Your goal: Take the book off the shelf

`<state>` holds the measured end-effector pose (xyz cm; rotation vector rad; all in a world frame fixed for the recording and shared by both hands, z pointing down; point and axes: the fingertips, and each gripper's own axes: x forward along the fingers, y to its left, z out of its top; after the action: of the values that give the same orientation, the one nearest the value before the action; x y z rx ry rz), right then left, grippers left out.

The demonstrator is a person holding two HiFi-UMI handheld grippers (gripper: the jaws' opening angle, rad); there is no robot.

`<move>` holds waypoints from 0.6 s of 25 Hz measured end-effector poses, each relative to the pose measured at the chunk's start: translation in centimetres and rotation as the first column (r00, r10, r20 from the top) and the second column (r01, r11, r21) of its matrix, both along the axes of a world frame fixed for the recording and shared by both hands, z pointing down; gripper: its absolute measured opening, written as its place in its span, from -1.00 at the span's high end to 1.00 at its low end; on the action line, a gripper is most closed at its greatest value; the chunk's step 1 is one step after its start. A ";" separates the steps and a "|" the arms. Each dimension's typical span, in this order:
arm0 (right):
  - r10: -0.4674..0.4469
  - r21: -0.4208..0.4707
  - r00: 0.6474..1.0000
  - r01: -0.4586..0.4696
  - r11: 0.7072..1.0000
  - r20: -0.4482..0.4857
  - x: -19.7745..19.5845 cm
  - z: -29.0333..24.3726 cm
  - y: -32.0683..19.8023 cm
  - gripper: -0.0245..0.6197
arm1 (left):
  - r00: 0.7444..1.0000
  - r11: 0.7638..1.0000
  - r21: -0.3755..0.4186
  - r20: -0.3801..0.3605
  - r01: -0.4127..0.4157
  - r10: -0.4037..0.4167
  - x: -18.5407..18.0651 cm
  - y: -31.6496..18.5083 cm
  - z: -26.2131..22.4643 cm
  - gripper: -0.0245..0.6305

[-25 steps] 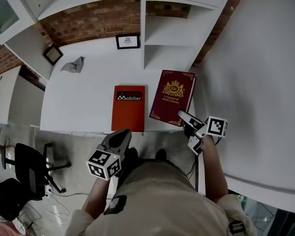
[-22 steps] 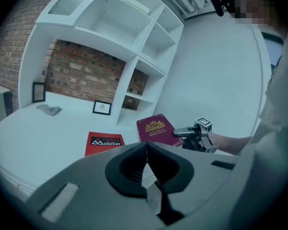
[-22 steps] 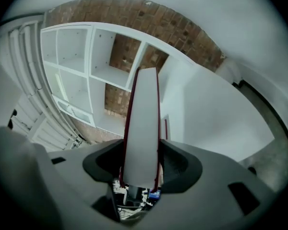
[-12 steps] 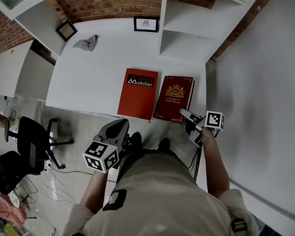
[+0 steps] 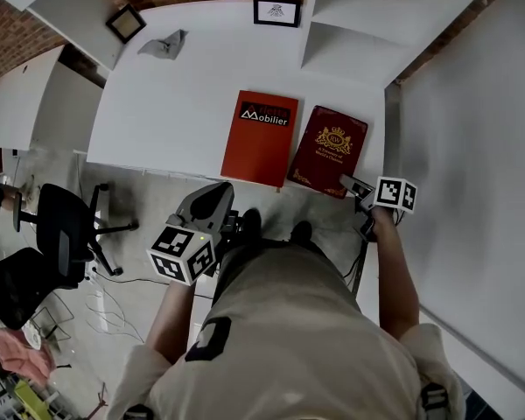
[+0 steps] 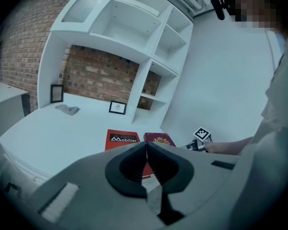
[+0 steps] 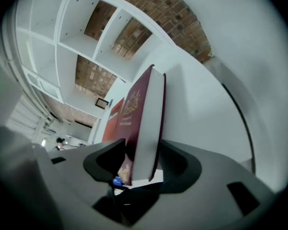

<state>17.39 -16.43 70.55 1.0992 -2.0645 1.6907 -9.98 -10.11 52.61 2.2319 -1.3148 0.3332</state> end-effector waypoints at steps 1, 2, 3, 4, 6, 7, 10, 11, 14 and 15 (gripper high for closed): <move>-0.026 0.033 0.997 0.029 0.999 -0.078 0.3 0.2 -0.1 0.49 | 1.000 1.000 0.002 0.001 -0.005 0.005 0.0 -0.1 0.0 0.91; -0.057 0.063 0.987 0.067 0.996 -0.152 0.4 0.3 -0.2 0.55 | 1.000 1.000 0.005 0.001 -0.012 0.012 0.0 -0.2 0.0 0.91; -0.083 0.082 0.975 0.102 0.991 -0.208 0.4 0.3 -0.4 0.58 | 1.000 1.000 0.007 0.000 -0.020 0.020 0.1 -0.3 0.0 0.91; -0.100 0.088 0.964 0.126 0.988 -0.246 0.3 0.2 -0.5 0.58 | 1.000 1.000 0.008 -0.001 -0.027 0.027 0.1 -0.3 0.0 0.91; -0.117 0.089 0.952 0.148 0.985 -0.284 0.1 0.3 -0.6 0.56 | 0.999 0.999 0.008 -0.003 -0.039 0.039 0.2 -0.3 0.1 0.91; -0.118 0.090 0.950 0.150 0.985 -0.290 0.0 0.3 -0.7 0.55 | 0.999 0.999 0.007 -0.003 -0.045 0.045 0.2 -0.3 0.2 0.91; -0.102 0.089 0.955 0.132 0.987 -0.278 0.1 0.4 -0.6 0.56 | 0.998 0.998 0.004 -0.008 -0.061 0.061 0.4 -0.3 0.4 0.91; -0.096 0.087 0.959 0.123 0.989 -0.266 0.1 0.4 -0.6 0.57 | 0.998 0.998 0.002 -0.010 -0.066 0.066 0.4 -0.2 0.4 0.91; -0.087 0.064 0.976 0.101 0.993 -0.201 0.2 0.5 -0.5 0.59 | 0.997 0.997 -0.001 -0.013 -0.075 0.075 0.3 -0.2 0.4 0.91; -0.090 0.063 0.978 0.104 0.993 -0.188 0.2 0.4 -0.6 0.60 | 0.997 0.997 0.002 -0.013 -0.077 0.077 0.3 -0.3 0.3 0.91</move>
<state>17.61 -17.02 70.99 1.1119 -2.0405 1.4217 -9.63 -10.40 52.89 2.2869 -1.2248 0.3452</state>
